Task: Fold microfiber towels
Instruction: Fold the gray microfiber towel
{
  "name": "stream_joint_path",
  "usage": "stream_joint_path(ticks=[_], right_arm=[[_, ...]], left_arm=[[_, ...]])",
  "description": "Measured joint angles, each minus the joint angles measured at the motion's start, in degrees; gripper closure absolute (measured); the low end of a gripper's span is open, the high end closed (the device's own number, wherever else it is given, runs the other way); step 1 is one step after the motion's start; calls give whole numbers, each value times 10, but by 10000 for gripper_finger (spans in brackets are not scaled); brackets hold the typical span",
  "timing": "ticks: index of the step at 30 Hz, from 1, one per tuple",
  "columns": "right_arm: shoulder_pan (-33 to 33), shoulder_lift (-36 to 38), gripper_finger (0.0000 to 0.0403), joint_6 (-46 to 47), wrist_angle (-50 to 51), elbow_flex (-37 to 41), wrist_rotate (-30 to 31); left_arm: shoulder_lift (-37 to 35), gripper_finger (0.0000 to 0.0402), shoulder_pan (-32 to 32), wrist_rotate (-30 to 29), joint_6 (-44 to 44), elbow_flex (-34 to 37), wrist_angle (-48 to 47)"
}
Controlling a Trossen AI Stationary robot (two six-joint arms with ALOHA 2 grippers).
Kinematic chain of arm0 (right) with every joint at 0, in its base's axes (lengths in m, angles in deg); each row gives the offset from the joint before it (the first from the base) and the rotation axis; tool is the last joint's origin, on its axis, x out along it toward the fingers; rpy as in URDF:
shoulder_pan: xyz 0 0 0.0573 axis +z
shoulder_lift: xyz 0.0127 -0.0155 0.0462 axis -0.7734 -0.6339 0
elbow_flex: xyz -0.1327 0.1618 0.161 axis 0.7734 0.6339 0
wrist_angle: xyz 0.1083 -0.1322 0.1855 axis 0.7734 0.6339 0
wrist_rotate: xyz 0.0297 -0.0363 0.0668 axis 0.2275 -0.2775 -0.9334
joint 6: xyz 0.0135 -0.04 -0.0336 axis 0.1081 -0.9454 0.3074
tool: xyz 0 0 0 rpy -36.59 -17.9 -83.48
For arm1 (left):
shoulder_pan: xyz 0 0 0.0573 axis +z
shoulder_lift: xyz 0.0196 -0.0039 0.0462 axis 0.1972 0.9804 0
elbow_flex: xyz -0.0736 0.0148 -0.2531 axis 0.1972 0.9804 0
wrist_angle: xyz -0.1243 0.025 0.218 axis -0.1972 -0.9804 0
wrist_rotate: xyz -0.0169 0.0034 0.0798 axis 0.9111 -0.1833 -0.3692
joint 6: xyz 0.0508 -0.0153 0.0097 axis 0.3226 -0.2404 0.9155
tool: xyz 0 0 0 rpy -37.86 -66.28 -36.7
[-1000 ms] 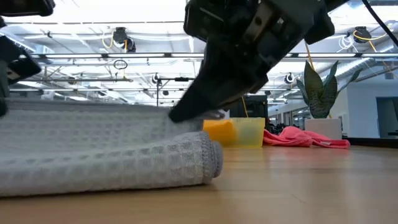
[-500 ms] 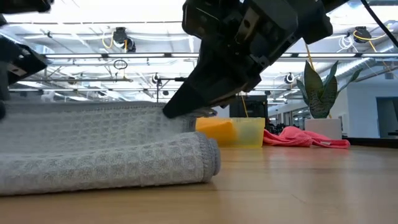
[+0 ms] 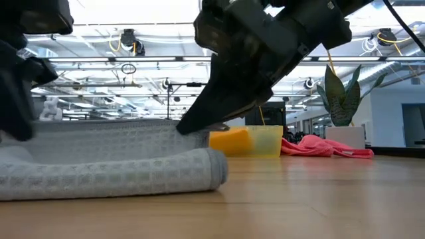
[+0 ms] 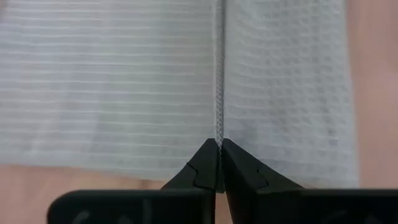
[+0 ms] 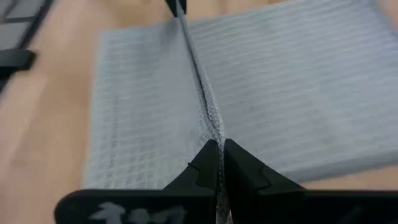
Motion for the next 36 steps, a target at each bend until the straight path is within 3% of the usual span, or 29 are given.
stream_joint_path(ticks=[7, 10, 13, 21, 28, 36], right_arm=[[38, 7, 396, 12, -82, 0, -176], [53, 7, 396, 13, -128, 0, -192], [58, 7, 396, 13, -132, 0, -177], [33, 8, 396, 27, -21, 0, -8], [11, 8, 396, 6, -8, 0, -7], [10, 8, 396, -13, -19, 1, -12]], left_arm=[[-12, 396, -26, 98, 70, -1, 117], [-26, 389, -50, 100, 78, -1, 167], [-36, 386, -64, 72, 92, -1, 187], [-36, 385, -44, 7, 52, 0, 115], [-32, 389, -15, 20, 37, 26, 103], [-40, 386, -24, 31, 15, 27, 111]])
